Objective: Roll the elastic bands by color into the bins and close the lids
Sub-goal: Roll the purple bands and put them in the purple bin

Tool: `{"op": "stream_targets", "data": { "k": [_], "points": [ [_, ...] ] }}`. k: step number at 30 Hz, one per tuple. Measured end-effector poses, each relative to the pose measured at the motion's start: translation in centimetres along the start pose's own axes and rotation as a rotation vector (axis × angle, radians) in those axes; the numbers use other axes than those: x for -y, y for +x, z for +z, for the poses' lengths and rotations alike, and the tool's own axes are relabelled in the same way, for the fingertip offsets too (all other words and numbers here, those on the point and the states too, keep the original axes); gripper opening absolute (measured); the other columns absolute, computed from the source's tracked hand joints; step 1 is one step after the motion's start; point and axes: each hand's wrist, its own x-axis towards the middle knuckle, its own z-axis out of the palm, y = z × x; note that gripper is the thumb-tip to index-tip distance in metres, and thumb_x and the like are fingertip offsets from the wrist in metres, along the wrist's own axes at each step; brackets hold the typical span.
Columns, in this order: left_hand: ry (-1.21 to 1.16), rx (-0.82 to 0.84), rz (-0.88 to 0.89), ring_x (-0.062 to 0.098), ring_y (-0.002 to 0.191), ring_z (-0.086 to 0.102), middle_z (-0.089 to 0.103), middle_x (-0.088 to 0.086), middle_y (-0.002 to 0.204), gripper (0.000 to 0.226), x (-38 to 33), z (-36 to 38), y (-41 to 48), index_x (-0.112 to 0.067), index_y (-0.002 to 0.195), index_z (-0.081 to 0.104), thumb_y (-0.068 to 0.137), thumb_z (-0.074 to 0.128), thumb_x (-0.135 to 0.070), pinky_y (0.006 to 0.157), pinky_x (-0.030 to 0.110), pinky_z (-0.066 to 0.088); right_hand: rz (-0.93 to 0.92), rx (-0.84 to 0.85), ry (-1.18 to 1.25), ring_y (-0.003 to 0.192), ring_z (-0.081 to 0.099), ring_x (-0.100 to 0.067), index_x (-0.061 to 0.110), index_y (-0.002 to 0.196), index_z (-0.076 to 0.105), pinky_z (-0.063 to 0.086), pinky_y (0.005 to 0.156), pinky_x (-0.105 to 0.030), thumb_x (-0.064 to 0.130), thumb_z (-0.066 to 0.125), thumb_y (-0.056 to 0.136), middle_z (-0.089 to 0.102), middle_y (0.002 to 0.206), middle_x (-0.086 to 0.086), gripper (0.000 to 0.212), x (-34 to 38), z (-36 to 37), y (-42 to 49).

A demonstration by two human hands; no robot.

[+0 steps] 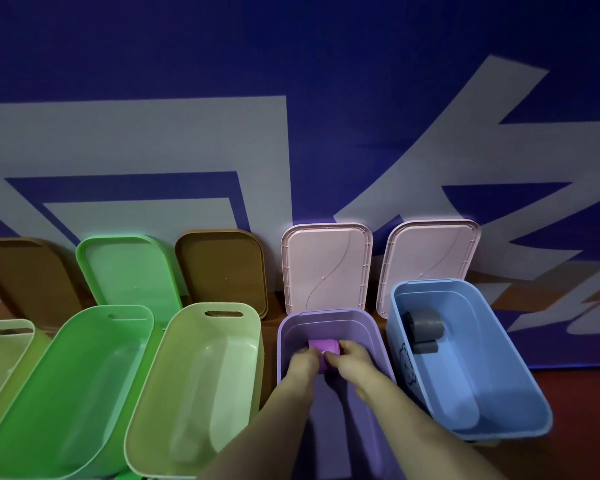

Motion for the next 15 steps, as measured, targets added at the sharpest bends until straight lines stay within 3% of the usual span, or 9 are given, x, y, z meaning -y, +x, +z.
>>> {"op": "stream_targets", "data": {
  "k": [4, 7, 9, 11, 12, 13, 15],
  "points": [
    [0.012, -0.006, -0.048, 0.033, 0.119, 0.048, 0.047, 0.02, 0.137, 0.039, 0.0, -0.2, 0.0, -0.004, 0.137, 0.044, 0.101, 0.041, -0.016, 0.103, 0.04, 0.04, 0.003, 0.004, -0.032, 0.1, 0.063, -0.026, 0.009, 0.117, 0.064, 0.05, 0.096, -0.039, 0.012, 0.061, 0.091, 0.068, 0.107, -0.009, 0.026, 0.3, -0.2, -0.1],
    [0.009, 0.001, -0.059, 0.034, 0.126, 0.043, 0.045, 0.018, 0.139, 0.039, -0.2, -0.1, 0.1, -0.006, 0.138, 0.042, 0.1, 0.041, -0.015, 0.104, 0.041, 0.038, 0.002, 0.007, -0.056, 0.101, 0.062, -0.026, 0.01, 0.12, 0.063, 0.05, 0.095, -0.04, 0.014, 0.061, 0.091, 0.067, 0.11, -0.009, 0.029, 0.4, -0.1, -0.3],
    [0.015, 0.004, -0.057, 0.036, 0.128, 0.043, 0.045, 0.019, 0.14, 0.039, -0.2, -0.2, 0.1, -0.003, 0.138, 0.042, 0.1, 0.041, -0.013, 0.104, 0.041, 0.038, 0.018, 0.016, -0.049, 0.096, 0.061, -0.023, 0.009, 0.12, 0.062, 0.053, 0.081, -0.033, 0.014, 0.06, 0.092, 0.066, 0.108, -0.008, 0.029, 0.6, -0.2, -0.5],
    [0.006, -0.011, -0.042, 0.036, 0.127, 0.045, 0.048, 0.02, 0.138, 0.039, -0.3, -0.1, -0.3, 0.0, 0.137, 0.044, 0.1, 0.043, -0.013, 0.105, 0.041, 0.037, 0.046, 0.027, -0.032, 0.084, 0.058, -0.018, 0.009, 0.119, 0.061, 0.045, 0.06, -0.023, 0.012, 0.056, 0.093, 0.064, 0.103, -0.008, 0.027, 1.1, -0.5, -1.0],
    [0.011, -0.008, -0.037, 0.036, 0.127, 0.045, 0.049, 0.021, 0.138, 0.039, -0.3, -0.1, -0.5, 0.001, 0.136, 0.045, 0.1, 0.044, -0.013, 0.107, 0.04, 0.037, 0.058, 0.032, -0.011, 0.079, 0.057, -0.016, 0.007, 0.12, 0.061, 0.042, 0.057, -0.023, 0.01, 0.054, 0.094, 0.063, 0.102, -0.009, 0.027, 1.3, -0.6, -1.2],
    [0.005, -0.005, -0.039, 0.035, 0.128, 0.045, 0.049, 0.02, 0.138, 0.039, -0.2, -0.1, -0.6, 0.001, 0.136, 0.046, 0.1, 0.044, -0.015, 0.109, 0.04, 0.035, 0.068, 0.034, 0.019, 0.078, 0.057, -0.016, 0.005, 0.12, 0.059, 0.044, 0.06, -0.025, 0.009, 0.052, 0.095, 0.062, 0.103, -0.01, 0.027, 1.4, -0.8, -1.3],
    [-0.038, -0.026, -0.042, 0.034, 0.131, 0.043, 0.048, 0.019, 0.14, 0.04, -0.2, -0.3, -0.7, 0.0, 0.136, 0.045, 0.1, 0.043, -0.019, 0.112, 0.04, 0.032, 0.093, 0.026, 0.071, 0.091, 0.057, -0.024, 0.002, 0.123, 0.056, 0.049, 0.083, -0.037, 0.01, 0.049, 0.097, 0.059, 0.111, -0.015, 0.029, 1.7, -1.0, -1.7]
  ]
}}
